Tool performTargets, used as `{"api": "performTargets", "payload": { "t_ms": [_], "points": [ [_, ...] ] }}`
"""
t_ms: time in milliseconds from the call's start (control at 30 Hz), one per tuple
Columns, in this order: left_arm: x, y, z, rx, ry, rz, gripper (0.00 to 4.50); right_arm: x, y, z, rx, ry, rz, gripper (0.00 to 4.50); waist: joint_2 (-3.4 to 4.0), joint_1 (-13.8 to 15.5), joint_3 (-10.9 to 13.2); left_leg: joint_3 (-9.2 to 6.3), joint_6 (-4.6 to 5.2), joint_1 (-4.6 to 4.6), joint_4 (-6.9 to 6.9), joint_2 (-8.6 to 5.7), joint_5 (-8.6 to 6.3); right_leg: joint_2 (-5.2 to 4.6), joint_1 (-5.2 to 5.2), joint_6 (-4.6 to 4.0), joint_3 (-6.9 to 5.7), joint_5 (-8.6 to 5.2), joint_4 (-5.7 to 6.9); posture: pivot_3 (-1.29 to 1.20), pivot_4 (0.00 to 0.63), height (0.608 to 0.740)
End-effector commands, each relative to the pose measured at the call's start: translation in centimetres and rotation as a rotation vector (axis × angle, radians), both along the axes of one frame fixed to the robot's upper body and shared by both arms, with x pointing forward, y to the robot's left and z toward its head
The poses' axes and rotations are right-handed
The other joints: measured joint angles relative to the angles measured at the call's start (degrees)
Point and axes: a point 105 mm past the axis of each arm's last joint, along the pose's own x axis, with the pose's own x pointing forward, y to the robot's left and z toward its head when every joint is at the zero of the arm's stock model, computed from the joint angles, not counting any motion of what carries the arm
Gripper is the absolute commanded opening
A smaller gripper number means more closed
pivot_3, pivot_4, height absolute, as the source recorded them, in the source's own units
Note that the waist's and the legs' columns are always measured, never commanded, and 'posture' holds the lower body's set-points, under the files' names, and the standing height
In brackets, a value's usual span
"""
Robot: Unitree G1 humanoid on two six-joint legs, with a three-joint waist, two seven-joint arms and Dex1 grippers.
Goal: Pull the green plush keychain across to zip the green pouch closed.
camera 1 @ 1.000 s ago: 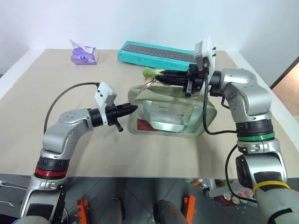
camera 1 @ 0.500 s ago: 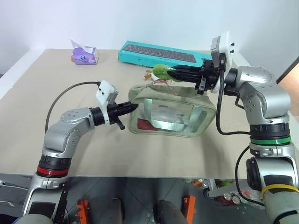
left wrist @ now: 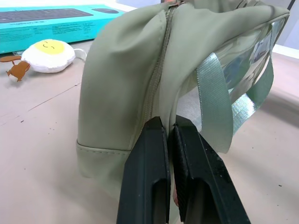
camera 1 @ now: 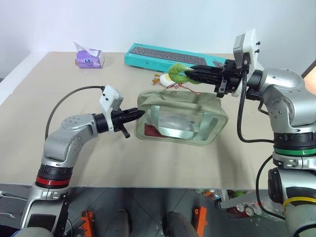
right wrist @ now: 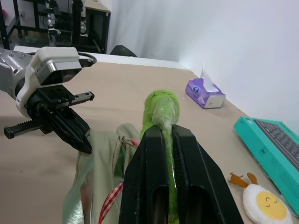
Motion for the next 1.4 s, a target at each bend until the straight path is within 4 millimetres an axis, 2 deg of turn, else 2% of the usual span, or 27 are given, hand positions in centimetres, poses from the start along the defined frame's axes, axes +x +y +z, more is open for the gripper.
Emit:
{"api": "performTargets", "payload": {
  "t_ms": [33, 367, 700, 833, 1100, 1233, 1267, 1333, 1400],
  "points": [
    [0.1, 1.0, 0.2, 0.01, -0.008, 0.026, 0.0, -0.9, -1.8, 2.7, 0.041, -0.093, -0.05, 0.06, 0.0, -0.01, 0.0, 0.01, 0.0, 0.0, 0.0, 0.0, 0.0, 0.0, 0.0, 0.0, 0.01, 0.0, 0.0, 0.0, 0.15, 0.74],
    [0.4, 1.2, 0.2, 0.018, 0.0, 0.055, 0.0, -0.6, -3.8, 3.6, 0.056, -0.118, -0.122, 0.06, -0.01, 0.01, 0.01, 0.01, 0.0, 0.0, 0.0, 0.0, 0.0, -0.01, 0.0, 0.01, 0.01, -0.01, -0.01, 0.0, 0.15, 0.74],
    [1.1, 1.4, 0.6, -0.006, 0.014, 0.103, 0.0, -0.3, -5.6, 2.9, 0.052, -0.112, -0.195, 0.06, 0.0, 0.01, 0.01, 0.01, 0.0, 0.01, -0.02, 0.0, 0.0, 0.01, 0.0, 0.02, 0.03, -0.01, -0.03, 0.0, 0.15, 0.74],
    [0.8, 1.4, 0.9, -0.001, 0.007, 0.098, 0.0, 0.2, -7.9, 2.5, 0.048, -0.115, -0.286, 0.06, 0.0, 0.01, 0.01, 0.02, 0.0, 0.01, -0.02, 0.0, 0.0, 0.0, 0.0, 0.01, 0.04, -0.01, -0.03, 0.0, 0.15, 0.74],
    [0.4, 1.0, 1.2, -0.003, -0.005, 0.1, 0.0, 0.7, -15.6, 2.3, 0.091, -0.151, -0.594, 0.06, 0.0, 0.01, 0.02, 0.05, 0.0, 0.01, -0.03, -0.02, 0.0, -0.01, 0.0, 0.02, 0.07, -0.01, -0.05, 0.0, 0.15, 0.74],
    [0.4, 1.0, 1.4, -0.009, -0.008, 0.111, 0.0, 0.4, -17.8, 2.0, 0.106, -0.156, -0.698, 0.06, 0.02, -0.15, 0.02, 0.06, 0.0, 0.03, -0.04, -0.02, 0.0, 0.0, 0.0, 0.03, 0.11, -0.01, -0.05, 0.0, 0.15, 0.74],
    [0.4, 1.0, 1.5, -0.013, -0.013, 0.117, 0.0, 0.3, -18.8, 1.6, 0.117, -0.148, -0.751, 0.06, 0.01, -0.18, 0.02, 0.06, 0.0, 0.03, -0.04, -0.02, 0.0, 0.0, 0.0, 0.02, 0.11, -0.01, -0.05, 0.0, 0.15, 0.74],
    [0.5, 0.9, 1.8, -0.033, -0.038, 0.149, 0.0, -0.3, -20.5, -1.3, 0.15, -0.089, -0.88, 0.06, -0.01, 0.04, 0.01, 0.04, 0.0, 0.04, -0.05, -0.02, 0.0, 0.0, 0.02, 0.03, 0.08, -0.02, -0.05, 0.0, 0.15, 0.74],
    [0.7, 0.9, 1.9, -0.047, -0.055, 0.184, 0.0, -0.9, -19.6, -4.6, 0.122, -0.019, -0.893, 0.06, -0.01, 0.47, 0.01, -0.02, 0.0, 0.03, -0.1, -0.03, 0.0, -0.02, 0.09, 0.07, 0.02, -0.04, -0.11, 0.0, 0.15, 0.74]
  ]
}}
